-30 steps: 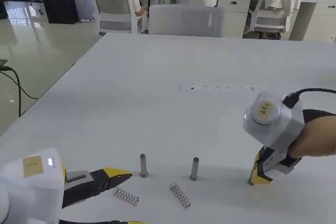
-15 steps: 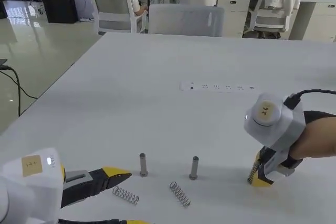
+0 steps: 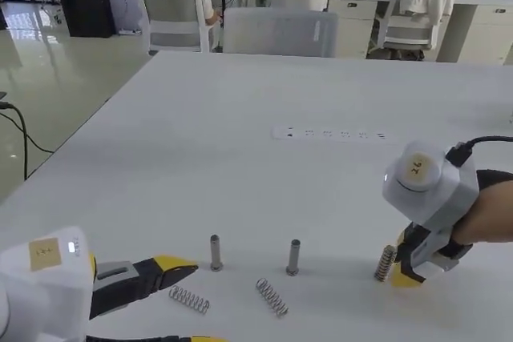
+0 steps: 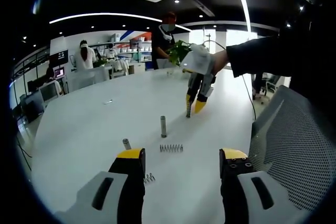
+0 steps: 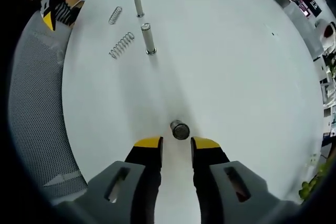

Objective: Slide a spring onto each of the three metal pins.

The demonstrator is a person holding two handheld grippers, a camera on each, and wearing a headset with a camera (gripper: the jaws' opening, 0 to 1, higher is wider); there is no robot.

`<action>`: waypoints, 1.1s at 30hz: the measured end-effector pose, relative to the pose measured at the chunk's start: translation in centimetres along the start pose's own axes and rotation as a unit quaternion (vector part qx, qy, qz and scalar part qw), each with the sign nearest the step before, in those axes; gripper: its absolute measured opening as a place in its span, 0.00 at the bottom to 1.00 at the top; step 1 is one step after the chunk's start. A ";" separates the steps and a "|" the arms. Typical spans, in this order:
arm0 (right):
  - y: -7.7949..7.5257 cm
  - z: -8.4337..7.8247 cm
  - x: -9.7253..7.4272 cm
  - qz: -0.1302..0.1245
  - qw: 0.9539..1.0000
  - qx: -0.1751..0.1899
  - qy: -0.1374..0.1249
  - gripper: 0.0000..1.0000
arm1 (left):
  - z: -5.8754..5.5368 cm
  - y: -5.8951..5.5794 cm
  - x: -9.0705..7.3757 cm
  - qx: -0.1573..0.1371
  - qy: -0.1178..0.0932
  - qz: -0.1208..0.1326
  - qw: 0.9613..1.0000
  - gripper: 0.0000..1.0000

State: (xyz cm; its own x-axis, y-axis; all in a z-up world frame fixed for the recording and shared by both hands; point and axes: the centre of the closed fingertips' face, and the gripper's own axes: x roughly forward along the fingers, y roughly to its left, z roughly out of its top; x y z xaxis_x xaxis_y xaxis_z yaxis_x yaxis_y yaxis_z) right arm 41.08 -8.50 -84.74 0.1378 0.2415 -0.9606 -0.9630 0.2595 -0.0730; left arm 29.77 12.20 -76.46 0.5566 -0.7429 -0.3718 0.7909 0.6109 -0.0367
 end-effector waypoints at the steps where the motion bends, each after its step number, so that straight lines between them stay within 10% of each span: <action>1: 0.1 -0.1 -0.1 -0.001 1.000 0.000 0.000 0.23 | 0.0 0.0 0.0 0.000 0.000 0.000 1.000 0.55; 16: 3.2 -0.9 -0.5 0.005 1.000 0.012 -0.012 0.23 | -0.2 0.0 0.0 -0.002 0.001 -0.001 1.000 0.55; 33: 8.1 4.4 -0.1 0.049 0.997 -0.002 -0.062 0.23 | -0.1 -0.2 0.1 0.002 0.002 -0.003 1.000 0.55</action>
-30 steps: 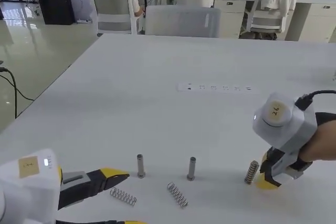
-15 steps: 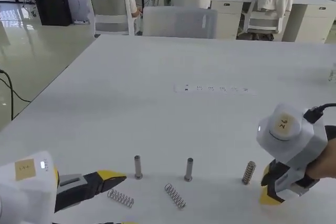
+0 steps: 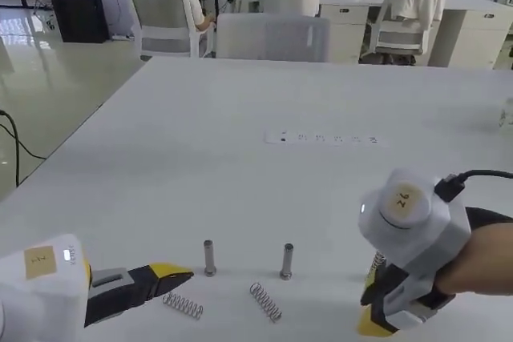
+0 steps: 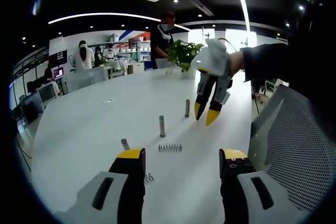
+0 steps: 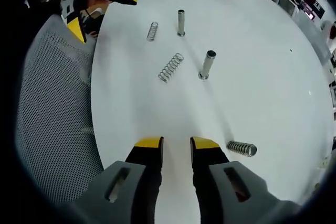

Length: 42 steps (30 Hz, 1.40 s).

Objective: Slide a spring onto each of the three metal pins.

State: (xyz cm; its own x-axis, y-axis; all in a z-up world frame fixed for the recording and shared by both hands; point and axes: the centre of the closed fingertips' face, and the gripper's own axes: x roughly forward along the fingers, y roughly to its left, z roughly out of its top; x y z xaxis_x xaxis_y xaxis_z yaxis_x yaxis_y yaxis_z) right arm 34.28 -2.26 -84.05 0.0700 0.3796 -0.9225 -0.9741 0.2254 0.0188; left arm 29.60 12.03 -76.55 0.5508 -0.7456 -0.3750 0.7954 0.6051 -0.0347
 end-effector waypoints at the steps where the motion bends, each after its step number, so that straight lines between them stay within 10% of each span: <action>1: 0.1 0.3 0.1 0.000 1.000 -0.001 -0.003 0.23 | 0.0 0.0 0.0 0.000 0.000 0.000 1.000 0.55; 26: 1.8 8.5 4.1 -0.006 0.998 0.011 -0.069 0.22 | -0.2 0.1 0.0 0.002 0.003 0.001 1.000 0.55; 42: 0.5 7.9 5.6 -0.027 0.997 0.061 -0.049 0.20 | -0.3 0.1 -0.1 0.001 0.005 0.001 1.000 0.54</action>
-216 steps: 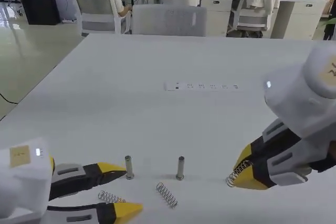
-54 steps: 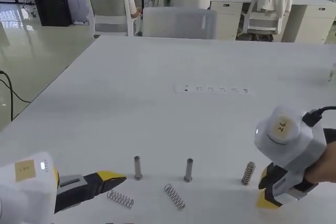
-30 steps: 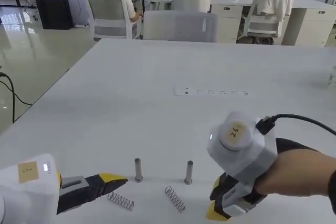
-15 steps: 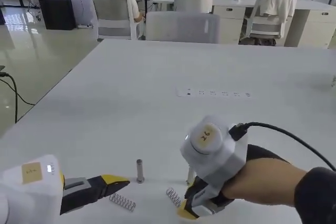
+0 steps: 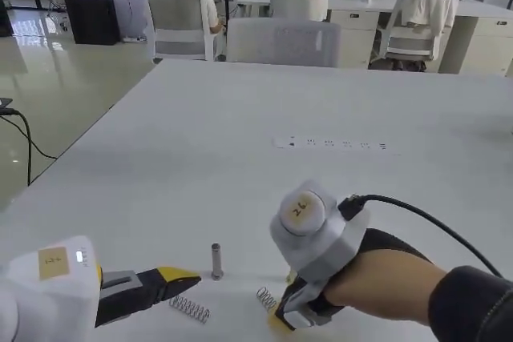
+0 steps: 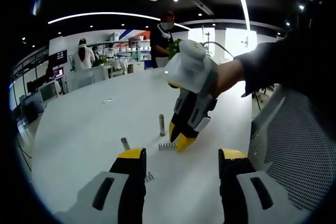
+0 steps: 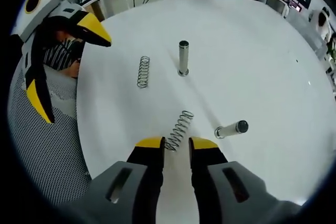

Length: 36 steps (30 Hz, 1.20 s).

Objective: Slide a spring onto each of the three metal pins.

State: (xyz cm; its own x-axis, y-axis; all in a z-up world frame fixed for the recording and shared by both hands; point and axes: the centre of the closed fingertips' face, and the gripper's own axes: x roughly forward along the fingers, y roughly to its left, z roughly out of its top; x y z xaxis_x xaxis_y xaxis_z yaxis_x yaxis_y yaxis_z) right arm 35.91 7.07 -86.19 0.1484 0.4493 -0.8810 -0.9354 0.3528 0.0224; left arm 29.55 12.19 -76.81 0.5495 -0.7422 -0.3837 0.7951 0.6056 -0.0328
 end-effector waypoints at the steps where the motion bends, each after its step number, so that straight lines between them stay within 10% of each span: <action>1: 0.0 -0.1 0.0 0.000 1.000 -0.001 0.001 0.20 | 0.0 0.0 0.0 0.000 0.000 0.000 1.000 0.54; 21: 0.7 -1.1 -0.3 0.018 0.999 -0.045 0.021 0.13 | -0.2 -0.1 0.1 -0.001 0.005 -0.004 1.000 0.53; 36: 3.2 -1.5 -4.3 0.077 0.990 -0.121 0.014 0.13 | -0.7 -0.4 0.9 0.020 0.029 -0.033 0.999 0.50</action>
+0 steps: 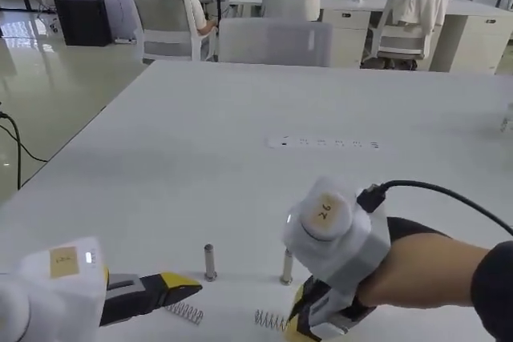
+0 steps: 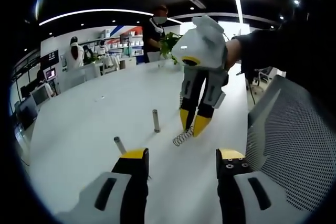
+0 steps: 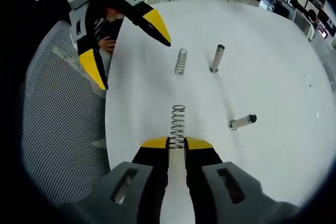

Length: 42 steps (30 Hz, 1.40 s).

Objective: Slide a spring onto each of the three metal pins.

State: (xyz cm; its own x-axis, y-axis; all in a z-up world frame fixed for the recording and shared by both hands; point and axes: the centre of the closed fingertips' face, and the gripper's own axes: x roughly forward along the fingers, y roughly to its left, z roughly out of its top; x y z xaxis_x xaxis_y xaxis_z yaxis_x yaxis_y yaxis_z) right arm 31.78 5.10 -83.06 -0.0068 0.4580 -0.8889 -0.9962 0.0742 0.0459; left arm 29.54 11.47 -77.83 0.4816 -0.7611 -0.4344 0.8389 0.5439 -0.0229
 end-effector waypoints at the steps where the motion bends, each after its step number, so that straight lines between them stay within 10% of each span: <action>1: 0.3 0.2 -0.4 0.003 1.000 -0.007 0.000 0.13 | 0.0 -0.1 0.1 0.002 0.002 -0.004 1.000 0.50; 23: 4.0 4.0 -3.9 0.046 0.992 -0.116 -0.006 0.13 | 1.5 -2.6 1.4 0.053 -0.003 -0.063 0.997 0.29; 42: 4.9 3.8 -4.1 0.057 0.989 -0.134 0.013 0.13 | 1.9 -3.6 1.7 0.084 -0.003 -0.076 0.994 0.10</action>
State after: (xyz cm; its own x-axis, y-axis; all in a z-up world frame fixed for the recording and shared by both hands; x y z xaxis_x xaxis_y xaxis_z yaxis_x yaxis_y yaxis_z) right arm 27.31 6.92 -77.43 -0.1187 0.4264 -0.8967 -0.9760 -0.2160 0.0265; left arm 27.87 7.55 -76.81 0.3467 -0.8324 -0.4324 0.9324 0.3562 0.0619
